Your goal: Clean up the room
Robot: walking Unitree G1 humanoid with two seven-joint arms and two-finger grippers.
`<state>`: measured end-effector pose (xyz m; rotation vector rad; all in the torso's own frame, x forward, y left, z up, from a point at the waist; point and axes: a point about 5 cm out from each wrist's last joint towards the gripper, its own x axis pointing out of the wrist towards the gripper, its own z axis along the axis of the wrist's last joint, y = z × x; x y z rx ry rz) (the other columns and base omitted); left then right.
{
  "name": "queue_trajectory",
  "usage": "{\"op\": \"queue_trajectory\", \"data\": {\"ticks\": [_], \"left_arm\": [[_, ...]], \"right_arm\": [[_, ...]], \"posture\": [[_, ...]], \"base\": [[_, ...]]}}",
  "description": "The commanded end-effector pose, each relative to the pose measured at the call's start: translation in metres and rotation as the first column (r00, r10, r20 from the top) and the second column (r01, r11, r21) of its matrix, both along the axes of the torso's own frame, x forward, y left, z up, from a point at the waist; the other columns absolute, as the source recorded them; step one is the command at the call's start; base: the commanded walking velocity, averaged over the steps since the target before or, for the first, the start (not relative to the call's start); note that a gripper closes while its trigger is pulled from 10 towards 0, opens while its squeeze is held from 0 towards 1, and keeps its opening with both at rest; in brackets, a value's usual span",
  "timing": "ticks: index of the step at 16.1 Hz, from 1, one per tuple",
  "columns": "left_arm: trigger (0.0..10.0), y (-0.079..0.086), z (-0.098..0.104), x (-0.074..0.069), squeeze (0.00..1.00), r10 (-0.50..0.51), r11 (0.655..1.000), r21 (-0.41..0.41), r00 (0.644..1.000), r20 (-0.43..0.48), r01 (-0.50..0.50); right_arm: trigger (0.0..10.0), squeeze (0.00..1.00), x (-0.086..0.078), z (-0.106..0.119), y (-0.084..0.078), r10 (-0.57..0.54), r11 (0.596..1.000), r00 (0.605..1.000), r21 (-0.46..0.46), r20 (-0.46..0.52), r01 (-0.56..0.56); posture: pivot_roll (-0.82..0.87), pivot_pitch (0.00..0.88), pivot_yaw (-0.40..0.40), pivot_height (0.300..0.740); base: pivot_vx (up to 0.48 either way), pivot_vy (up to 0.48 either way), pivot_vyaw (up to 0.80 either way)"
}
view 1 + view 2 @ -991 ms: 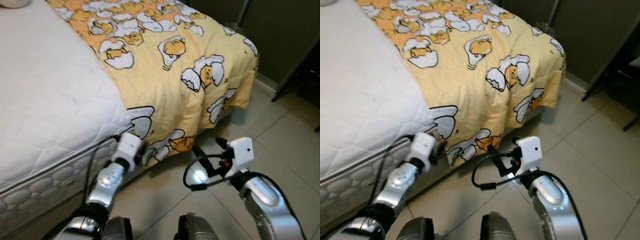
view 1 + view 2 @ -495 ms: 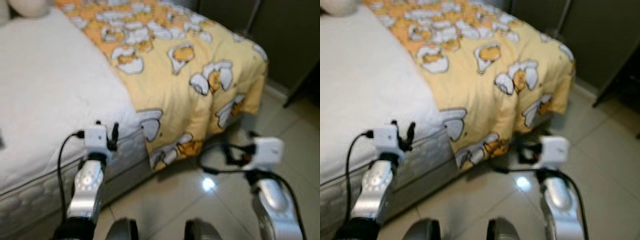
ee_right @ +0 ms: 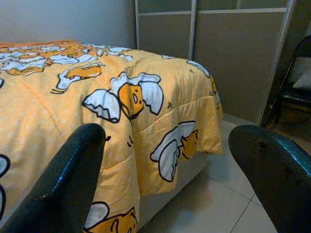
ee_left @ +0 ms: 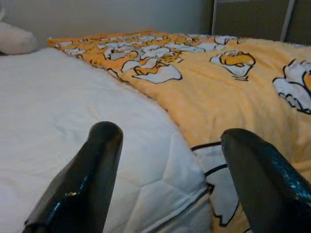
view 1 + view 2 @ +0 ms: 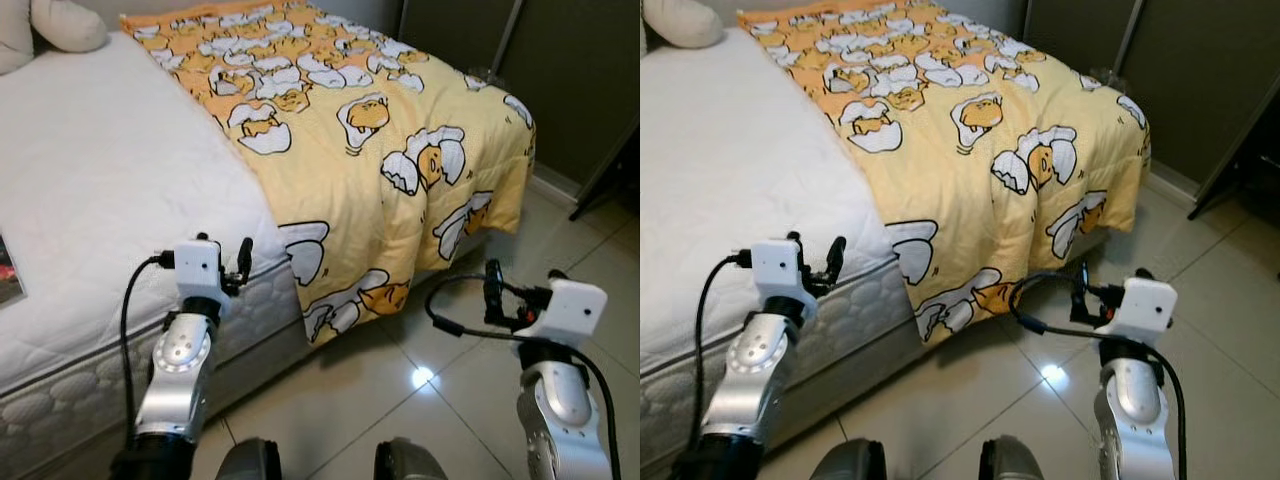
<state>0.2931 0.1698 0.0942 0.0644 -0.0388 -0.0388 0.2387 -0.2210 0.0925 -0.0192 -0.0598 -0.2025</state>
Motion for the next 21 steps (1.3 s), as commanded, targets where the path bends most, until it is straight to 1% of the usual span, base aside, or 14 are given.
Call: {"op": "queue_trajectory", "data": {"ticks": [1,4,6,8,10,11,12,13,14,15,16,17,18,21], "left_arm": [[10.0,0.000,0.003,0.000,1.00,-0.012,1.000,0.023,1.000,0.000,0.012],[10.0,0.004,-0.005,0.000,1.00,-0.001,1.000,0.025,0.999,-0.046,0.002],[10.0,0.002,-0.017,-0.004,1.00,-0.037,0.999,-0.017,0.993,-0.111,0.036],[10.0,0.004,-0.021,-0.006,1.00,-0.045,0.994,0.091,0.992,-0.115,0.056],[10.0,0.003,-0.023,-0.005,1.00,-0.060,0.996,0.058,0.989,-0.136,0.069],[10.0,0.003,-0.022,-0.003,1.00,-0.060,0.996,0.054,0.989,-0.134,0.068],[10.0,0.001,-0.021,0.001,1.00,-0.061,0.998,0.004,0.991,-0.120,0.062],[10.0,0.007,-0.017,0.005,1.00,0.011,0.997,-0.075,0.995,-0.099,-0.018],[10.0,0.012,-0.012,0.006,1.00,0.053,0.992,-0.110,0.996,-0.073,-0.061],[10.0,0.007,-0.004,0.006,1.00,0.014,0.998,-0.068,1.000,-0.022,-0.016],[10.0,0.005,-0.003,0.006,1.00,0.008,0.998,-0.058,1.000,-0.021,-0.009],[10.0,0.004,-0.004,0.006,0.41,0.005,0.999,-0.037,1.000,-0.030,-0.006],[10.0,0.004,-0.008,0.009,0.00,0.027,0.999,0.042,0.999,-0.046,-0.025],[10.0,-0.006,-0.007,0.012,0.00,-0.012,0.999,0.034,0.999,-0.034,0.013]], "right_arm": [[10.0,1.00,0.000,0.001,0.002,0.014,1.000,1.000,-0.023,0.009,-0.014],[10.0,1.00,0.003,0.001,0.006,0.035,0.999,0.999,-0.030,0.007,-0.035],[10.0,1.00,0.003,0.001,0.008,0.057,0.998,0.998,-0.031,0.008,-0.056],[10.0,1.00,0.001,0.000,0.009,0.076,0.996,0.997,-0.041,0.012,-0.075],[10.0,1.00,0.000,-0.003,0.007,0.067,0.998,0.998,-0.008,-0.001,-0.067],[10.0,1.00,0.001,-0.003,0.008,0.072,0.997,0.997,-0.013,-0.005,-0.072],[10.0,1.00,0.000,-0.007,0.011,0.098,0.995,0.995,0.006,-0.015,-0.098],[10.0,1.00,0.001,-0.006,0.009,0.096,0.995,0.995,-0.004,-0.012,-0.096],[10.0,1.00,0.001,-0.002,0.007,0.088,0.996,0.996,-0.018,0.003,-0.088],[10.0,1.00,0.003,0.002,0.006,0.096,0.995,0.995,-0.042,0.024,-0.095],[10.0,1.00,0.004,0.003,0.005,0.089,0.995,0.996,-0.040,0.024,-0.088],[10.0,0.32,0.007,0.002,0.006,0.103,0.994,0.995,-0.033,0.011,-0.102],[10.0,0.00,0.013,0.008,0.016,0.178,0.983,0.984,-0.057,0.025,-0.177],[10.0,0.00,0.018,0.009,0.012,0.161,0.986,0.987,-0.039,0.012,-0.161]], "posture": [[-0.13,0.000,0.026,0.667],[-0.12,0.000,0.025,0.667],[-0.13,0.000,0.025,0.667],[-0.13,0.000,0.023,0.667],[-0.14,0.000,0.023,0.667],[-0.14,0.000,0.022,0.667],[-0.14,0.000,0.019,0.667],[-0.14,0.000,0.017,0.667],[-0.14,0.000,0.015,0.667],[-0.13,0.000,0.014,0.667],[-0.13,0.000,0.013,0.667],[-0.13,0.000,0.011,0.667],[-0.14,0.000,0.011,0.667],[-0.14,0.000,0.011,0.667]], "base": [[0.000,0.000,0.00],[0.000,0.000,0.00],[0.000,0.000,0.00],[0.000,0.000,0.00],[0.000,0.000,0.00],[0.000,0.000,0.00],[0.000,0.000,0.00],[0.000,0.000,0.00],[0.000,0.000,0.00],[0.000,0.000,0.00],[0.000,0.000,0.00],[0.000,0.000,0.00],[0.000,0.000,0.00],[0.000,0.000,0.62]]}}
